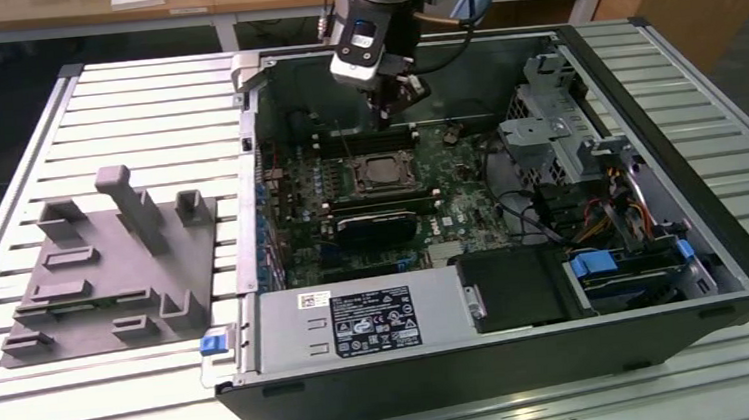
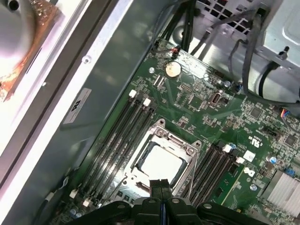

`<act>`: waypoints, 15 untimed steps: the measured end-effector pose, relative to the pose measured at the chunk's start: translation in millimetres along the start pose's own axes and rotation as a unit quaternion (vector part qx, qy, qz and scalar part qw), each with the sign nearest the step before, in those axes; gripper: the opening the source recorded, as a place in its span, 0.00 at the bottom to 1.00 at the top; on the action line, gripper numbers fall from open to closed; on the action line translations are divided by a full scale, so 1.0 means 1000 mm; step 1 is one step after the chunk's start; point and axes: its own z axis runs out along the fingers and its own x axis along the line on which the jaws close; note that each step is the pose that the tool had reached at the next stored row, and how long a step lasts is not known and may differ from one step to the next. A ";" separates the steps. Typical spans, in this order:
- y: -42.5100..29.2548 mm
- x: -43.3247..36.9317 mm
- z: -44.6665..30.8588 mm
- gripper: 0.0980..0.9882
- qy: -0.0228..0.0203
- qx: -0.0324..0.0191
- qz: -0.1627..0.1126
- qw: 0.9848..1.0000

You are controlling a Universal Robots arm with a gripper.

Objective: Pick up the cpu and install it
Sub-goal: 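Install the first cpu locking lever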

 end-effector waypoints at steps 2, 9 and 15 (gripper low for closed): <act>0.0000 0.0000 0.0000 0.01 0.000 0.000 -0.008 1.000; 0.0000 0.0000 0.0000 0.01 0.000 0.001 -0.032 0.999; -0.0001 0.0000 0.0000 0.01 0.000 0.001 -0.051 0.999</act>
